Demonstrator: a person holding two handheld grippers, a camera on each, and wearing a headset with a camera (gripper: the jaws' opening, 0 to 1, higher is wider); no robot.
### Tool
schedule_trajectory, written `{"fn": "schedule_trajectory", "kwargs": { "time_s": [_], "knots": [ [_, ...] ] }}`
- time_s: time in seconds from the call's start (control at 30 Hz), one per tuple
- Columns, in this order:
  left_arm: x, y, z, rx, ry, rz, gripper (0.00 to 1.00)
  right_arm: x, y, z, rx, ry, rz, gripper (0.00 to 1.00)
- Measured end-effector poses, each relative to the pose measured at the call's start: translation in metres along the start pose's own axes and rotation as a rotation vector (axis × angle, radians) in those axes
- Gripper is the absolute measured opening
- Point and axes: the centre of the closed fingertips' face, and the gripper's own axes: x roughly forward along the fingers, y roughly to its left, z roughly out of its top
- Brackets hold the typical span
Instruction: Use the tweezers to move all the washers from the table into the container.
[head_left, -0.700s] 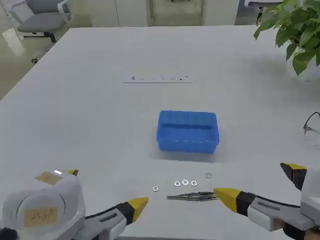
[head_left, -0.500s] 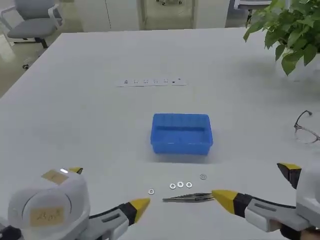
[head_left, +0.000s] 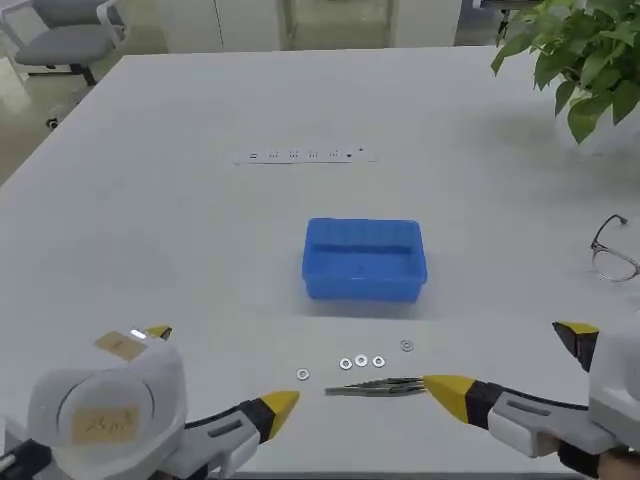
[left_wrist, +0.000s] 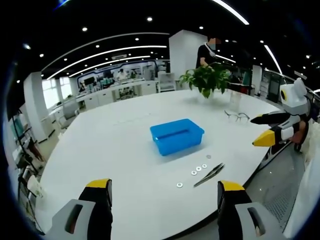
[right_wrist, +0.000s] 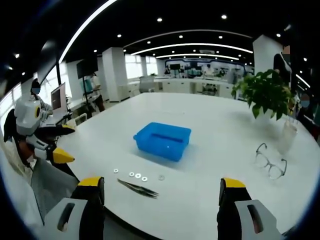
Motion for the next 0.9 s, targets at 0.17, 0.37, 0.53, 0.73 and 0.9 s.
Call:
{"fn": "schedule_trajectory", "kwargs": {
  "time_s": [0.17,0.37,0.53,0.73,0.9],
  "knots": [
    [0.002,-0.004,-0.003,0.006,0.010,-0.010,0.88,0.001,0.000,-0.002,-0.001,0.009,-0.001,0.94],
    [0.004,-0.007,-0.004,0.018,0.018,-0.019,0.87,0.002,0.000,-0.004,-0.013,0.023,-0.001,0.94],
    [0.005,-0.005,-0.004,0.016,0.022,-0.017,0.87,0.003,0.000,-0.005,-0.017,0.030,-0.002,0.94],
    [0.005,-0.004,-0.005,0.015,0.028,-0.020,0.87,0.004,-0.002,-0.007,-0.030,0.045,-0.010,0.94],
    [0.008,-0.008,-0.007,0.027,0.041,-0.034,0.86,0.007,-0.001,-0.011,-0.046,0.064,-0.011,0.94]
  ]
}}
